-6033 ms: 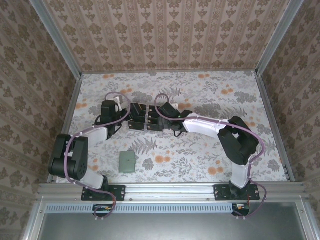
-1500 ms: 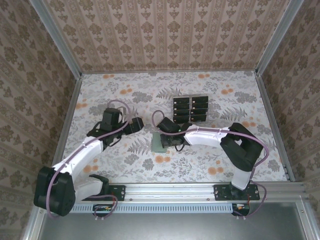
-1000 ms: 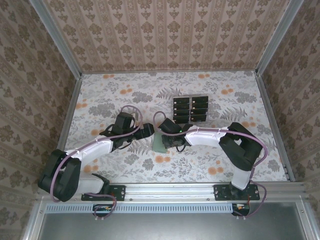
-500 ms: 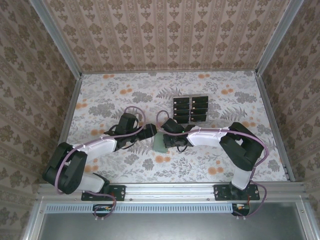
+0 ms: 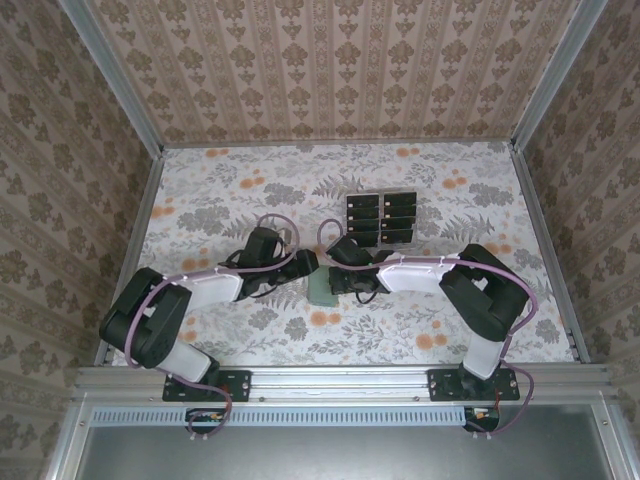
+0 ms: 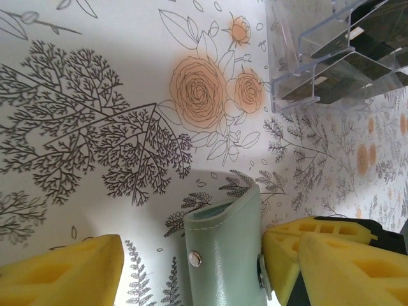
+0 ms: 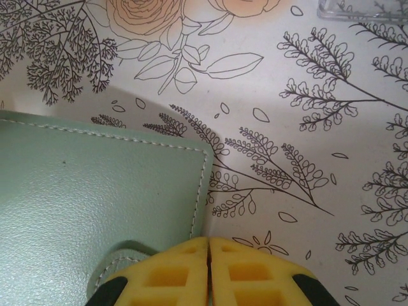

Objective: Put the credit cards into the card holder
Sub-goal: Pick up the card holder from the center of the table.

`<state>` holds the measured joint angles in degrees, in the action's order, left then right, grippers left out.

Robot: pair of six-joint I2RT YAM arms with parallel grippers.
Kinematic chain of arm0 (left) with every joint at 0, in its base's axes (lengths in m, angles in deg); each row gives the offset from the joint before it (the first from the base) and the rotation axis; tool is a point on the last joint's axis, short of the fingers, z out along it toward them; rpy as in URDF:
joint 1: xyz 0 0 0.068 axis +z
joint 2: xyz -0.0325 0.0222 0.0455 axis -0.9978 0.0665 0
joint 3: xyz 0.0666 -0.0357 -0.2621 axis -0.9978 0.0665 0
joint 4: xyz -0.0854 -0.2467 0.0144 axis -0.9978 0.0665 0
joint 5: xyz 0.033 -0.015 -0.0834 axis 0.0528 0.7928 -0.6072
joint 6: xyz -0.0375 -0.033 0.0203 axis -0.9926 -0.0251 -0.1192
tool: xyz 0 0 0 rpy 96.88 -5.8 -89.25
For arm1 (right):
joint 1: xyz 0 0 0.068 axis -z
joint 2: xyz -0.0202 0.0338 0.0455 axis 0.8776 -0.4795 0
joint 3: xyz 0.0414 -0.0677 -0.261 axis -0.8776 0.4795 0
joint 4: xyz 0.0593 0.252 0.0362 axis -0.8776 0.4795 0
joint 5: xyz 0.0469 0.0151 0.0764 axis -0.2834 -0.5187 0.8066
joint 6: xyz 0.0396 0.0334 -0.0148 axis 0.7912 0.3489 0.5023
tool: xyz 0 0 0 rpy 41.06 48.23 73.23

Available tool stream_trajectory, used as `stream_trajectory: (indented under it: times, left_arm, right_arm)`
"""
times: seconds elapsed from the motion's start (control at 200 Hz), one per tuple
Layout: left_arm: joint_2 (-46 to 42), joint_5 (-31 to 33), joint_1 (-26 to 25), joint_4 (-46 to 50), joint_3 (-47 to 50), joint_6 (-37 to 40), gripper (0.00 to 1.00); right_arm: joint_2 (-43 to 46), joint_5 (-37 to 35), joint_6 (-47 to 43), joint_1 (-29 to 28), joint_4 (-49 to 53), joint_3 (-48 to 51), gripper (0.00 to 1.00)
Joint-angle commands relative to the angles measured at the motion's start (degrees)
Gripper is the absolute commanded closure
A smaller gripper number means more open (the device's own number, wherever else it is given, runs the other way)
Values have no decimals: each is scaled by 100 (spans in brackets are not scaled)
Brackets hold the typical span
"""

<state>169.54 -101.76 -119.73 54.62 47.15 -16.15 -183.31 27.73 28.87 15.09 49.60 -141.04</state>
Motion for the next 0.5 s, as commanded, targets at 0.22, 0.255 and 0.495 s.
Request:
stream_trajectory:
  times: [0.22, 0.255, 0.495]
  left_arm:
    - [320, -146, -144, -498, -82, -182, 41]
    - [354, -150, -152, -531, -89, -191, 43]
    - [544, -233, -170, -857, -20, -310, 56]
  right_arm:
    - [-168, 76, 105, 31, 102, 255, 90]
    - [-166, 75, 105, 29, 102, 252, 90]
    - [-182, 91, 96, 39, 110, 221, 90]
